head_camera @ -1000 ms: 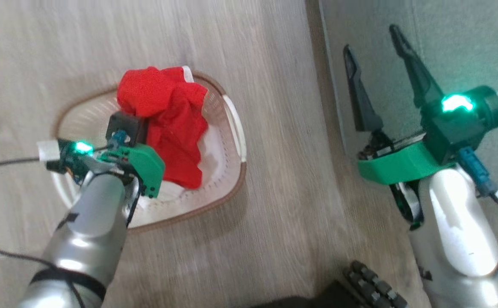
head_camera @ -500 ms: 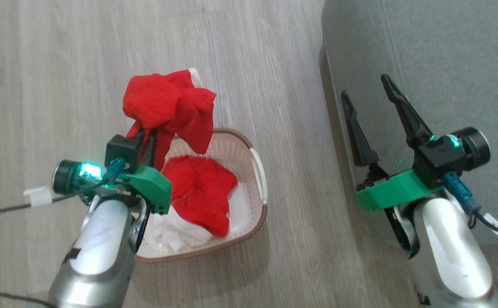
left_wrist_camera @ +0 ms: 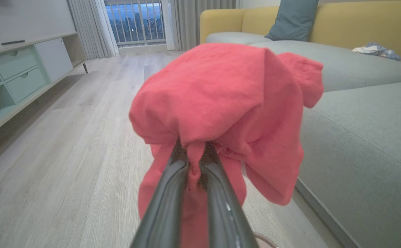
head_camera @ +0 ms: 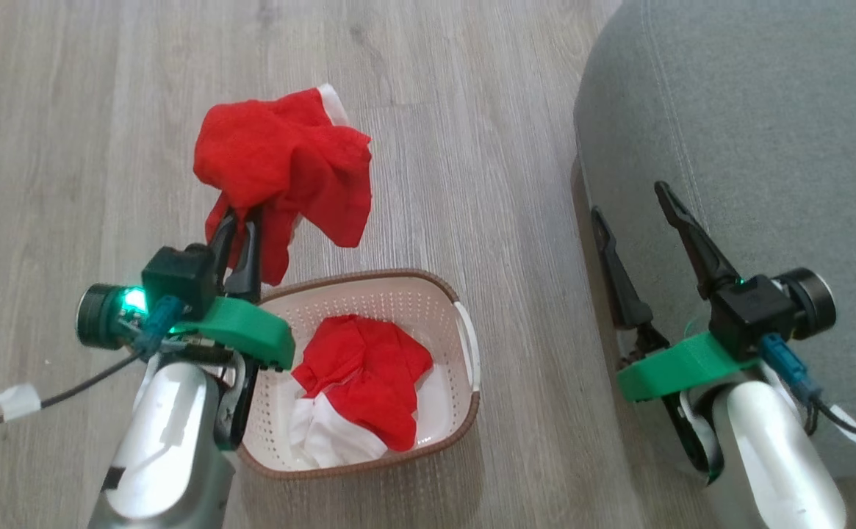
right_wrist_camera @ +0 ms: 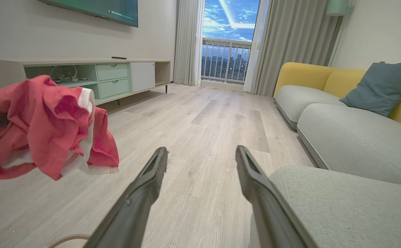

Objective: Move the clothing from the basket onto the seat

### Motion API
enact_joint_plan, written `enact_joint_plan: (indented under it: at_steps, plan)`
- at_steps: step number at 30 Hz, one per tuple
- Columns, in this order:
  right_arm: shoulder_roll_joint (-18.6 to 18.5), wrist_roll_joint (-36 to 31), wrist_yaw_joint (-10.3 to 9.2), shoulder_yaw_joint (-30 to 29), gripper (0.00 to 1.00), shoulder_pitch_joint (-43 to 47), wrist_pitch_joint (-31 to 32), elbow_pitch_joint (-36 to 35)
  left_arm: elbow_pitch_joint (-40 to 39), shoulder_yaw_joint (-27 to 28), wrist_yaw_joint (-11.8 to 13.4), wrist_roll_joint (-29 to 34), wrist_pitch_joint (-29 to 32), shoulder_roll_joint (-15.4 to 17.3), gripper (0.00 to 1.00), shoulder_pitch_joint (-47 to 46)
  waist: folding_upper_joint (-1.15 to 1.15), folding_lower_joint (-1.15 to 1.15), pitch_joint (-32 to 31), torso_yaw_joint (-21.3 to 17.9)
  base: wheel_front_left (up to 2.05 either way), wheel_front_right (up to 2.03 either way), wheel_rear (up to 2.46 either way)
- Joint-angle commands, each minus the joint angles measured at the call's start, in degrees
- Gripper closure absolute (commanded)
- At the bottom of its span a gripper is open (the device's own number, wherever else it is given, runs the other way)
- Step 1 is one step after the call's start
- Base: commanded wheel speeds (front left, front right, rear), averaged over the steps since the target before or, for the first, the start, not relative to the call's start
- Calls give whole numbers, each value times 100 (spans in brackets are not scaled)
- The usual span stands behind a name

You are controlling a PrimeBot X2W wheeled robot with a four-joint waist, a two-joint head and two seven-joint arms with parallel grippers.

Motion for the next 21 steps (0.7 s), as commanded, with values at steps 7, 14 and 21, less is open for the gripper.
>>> enact_joint_plan:
  at_steps: [7,14,21]
  plan:
    - [-16,102,-1,218,0,108,-37,-135,-638,317,-81,119,-72,-14,100,118,0,1,-225,46,0,0,0]
    - [-53,132,-1,254,0,200,-37,-179,-885,346,-122,137,-72,-41,100,263,0,1,-334,54,0,0,0]
    - [-301,502,-1,759,0,184,-37,-624,-1108,244,-344,220,-72,-50,100,225,0,1,-312,80,0,0,0]
